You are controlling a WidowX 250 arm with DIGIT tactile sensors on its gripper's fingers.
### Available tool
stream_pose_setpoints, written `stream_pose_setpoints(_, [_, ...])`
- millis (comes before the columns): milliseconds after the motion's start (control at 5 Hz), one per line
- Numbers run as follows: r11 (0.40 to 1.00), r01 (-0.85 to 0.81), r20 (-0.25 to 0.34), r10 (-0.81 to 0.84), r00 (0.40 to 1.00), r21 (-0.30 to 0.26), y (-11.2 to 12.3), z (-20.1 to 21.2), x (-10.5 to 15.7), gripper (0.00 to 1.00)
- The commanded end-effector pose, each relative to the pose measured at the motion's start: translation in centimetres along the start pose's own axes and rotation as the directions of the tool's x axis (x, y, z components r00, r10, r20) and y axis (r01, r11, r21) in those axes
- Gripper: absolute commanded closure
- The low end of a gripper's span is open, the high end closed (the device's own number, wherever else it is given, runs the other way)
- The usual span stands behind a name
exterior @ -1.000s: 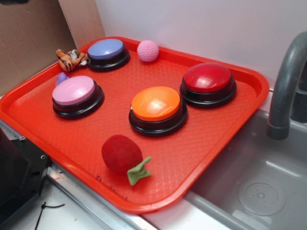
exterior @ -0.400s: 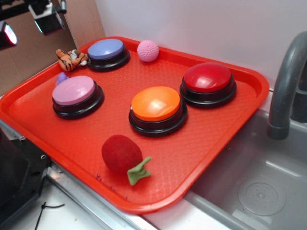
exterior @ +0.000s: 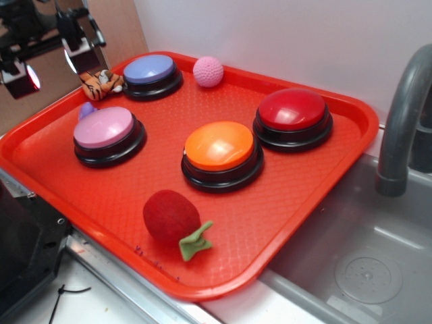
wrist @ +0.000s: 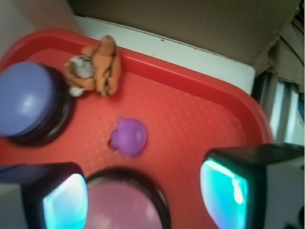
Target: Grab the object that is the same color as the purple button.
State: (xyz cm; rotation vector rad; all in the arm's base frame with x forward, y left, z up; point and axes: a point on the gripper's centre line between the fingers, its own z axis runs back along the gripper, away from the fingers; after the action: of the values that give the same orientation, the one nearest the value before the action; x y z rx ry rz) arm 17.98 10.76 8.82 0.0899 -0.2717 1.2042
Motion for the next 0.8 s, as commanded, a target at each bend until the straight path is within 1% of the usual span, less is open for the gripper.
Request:
stream_pose_setpoints(0, [1.0,0.005,0.045,-0.006,0.999,0.014,-0.6,-3.7,1.3,0.0])
stream_pose_setpoints(200, [1.0,0.001,0.024,-0.001,1.0,0.024,-0.5,-5.4,1.4,0.0])
stream_pose_setpoints(400, [0.999,0.007,-0.004,-0.007,1.0,0.047,-0.3,-6.9,1.2,0.08])
stream_pose_setpoints(600, [0.999,-0.015,-0.012,0.016,1.0,0.045,-0.1,-6.9,1.0,1.0])
